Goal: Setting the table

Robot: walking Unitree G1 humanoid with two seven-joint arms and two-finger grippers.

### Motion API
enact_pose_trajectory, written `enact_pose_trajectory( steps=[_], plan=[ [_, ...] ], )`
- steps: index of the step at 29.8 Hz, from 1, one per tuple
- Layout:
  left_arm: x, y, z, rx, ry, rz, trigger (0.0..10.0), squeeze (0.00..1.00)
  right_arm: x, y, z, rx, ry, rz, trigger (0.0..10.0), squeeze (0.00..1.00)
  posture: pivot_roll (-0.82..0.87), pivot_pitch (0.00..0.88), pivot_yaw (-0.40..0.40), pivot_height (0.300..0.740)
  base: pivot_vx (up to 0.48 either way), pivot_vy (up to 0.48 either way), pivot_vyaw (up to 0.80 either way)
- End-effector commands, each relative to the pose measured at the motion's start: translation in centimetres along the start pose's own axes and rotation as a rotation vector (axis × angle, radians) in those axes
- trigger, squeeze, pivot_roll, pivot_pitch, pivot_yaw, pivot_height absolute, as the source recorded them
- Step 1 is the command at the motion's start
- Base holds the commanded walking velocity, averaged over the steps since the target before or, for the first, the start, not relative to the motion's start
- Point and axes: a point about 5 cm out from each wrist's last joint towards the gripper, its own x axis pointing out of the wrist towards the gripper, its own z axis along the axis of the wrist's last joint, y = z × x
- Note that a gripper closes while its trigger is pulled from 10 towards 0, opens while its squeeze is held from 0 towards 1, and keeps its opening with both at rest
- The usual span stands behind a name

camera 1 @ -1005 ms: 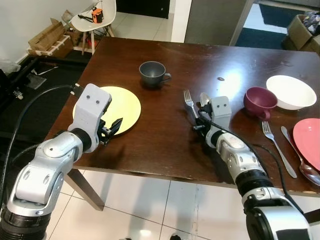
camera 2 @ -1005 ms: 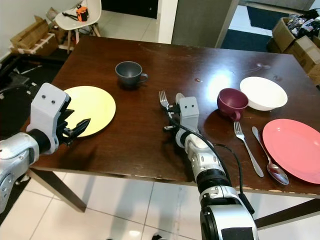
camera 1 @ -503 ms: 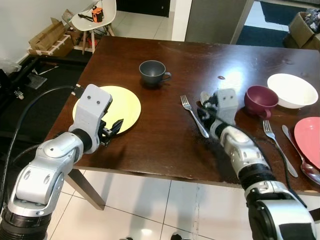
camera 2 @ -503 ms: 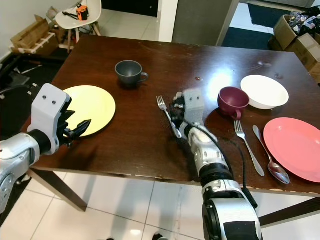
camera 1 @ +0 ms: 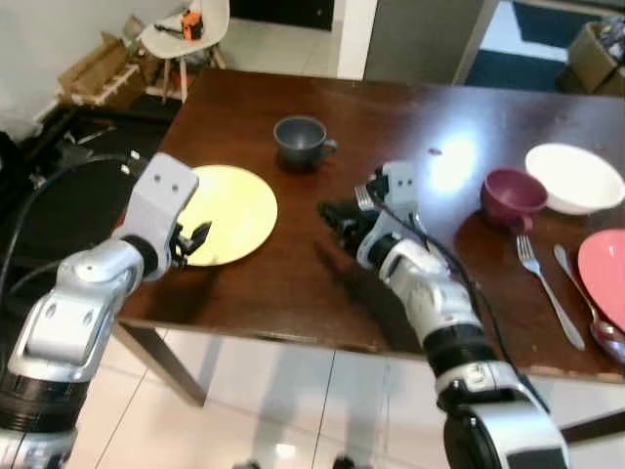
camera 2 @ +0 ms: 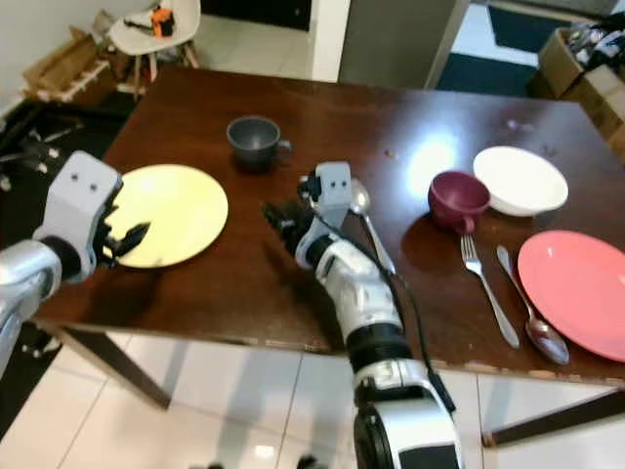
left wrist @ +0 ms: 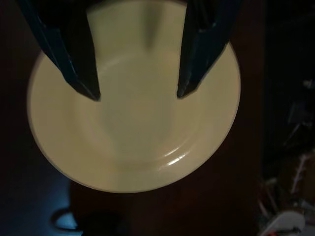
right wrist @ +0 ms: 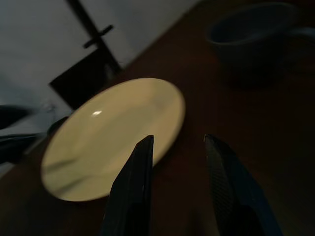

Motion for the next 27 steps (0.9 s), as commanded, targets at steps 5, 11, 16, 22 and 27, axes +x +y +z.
enact_pose_trajectory(
  steps=[5,11,16,22,27],
  plan=[
    [3.1,-2.4,-1.5,0.102,0.065,-0.039,10.0,0.00,-1.1,0.0,2.3,-0.034,-0.082,0.008,10.0,0.00,0.10,0.186,0.068,0.740,0.000,0.000,0.00],
    [4.4,-3.3,-2.5,0.234,0.107,-0.014,10.0,0.00,-2.3,-0.1,4.5,-0.112,-0.154,0.001,10.0,0.00,0.07,0.186,0.072,0.740,0.000,0.000,0.00],
    [5.2,-2.8,-3.2,0.254,0.127,0.038,10.0,0.00,-4.1,-1.7,5.1,-0.188,-0.147,-0.101,10.0,0.00,0.05,0.184,0.076,0.740,0.000,0.000,0.00],
    [5.3,-3.2,-5.4,0.285,0.206,-0.029,10.0,0.00,-6.2,-3.9,3.6,-0.230,-0.056,-0.208,10.0,0.00,0.05,0.182,0.078,0.740,0.000,0.000,0.00],
    [5.2,-4.2,-6.7,0.292,0.237,-0.104,10.0,0.00,-6.6,-4.3,3.7,-0.235,-0.051,-0.230,10.0,0.00,0.04,0.179,0.078,0.740,0.000,0.000,0.00]
  ],
)
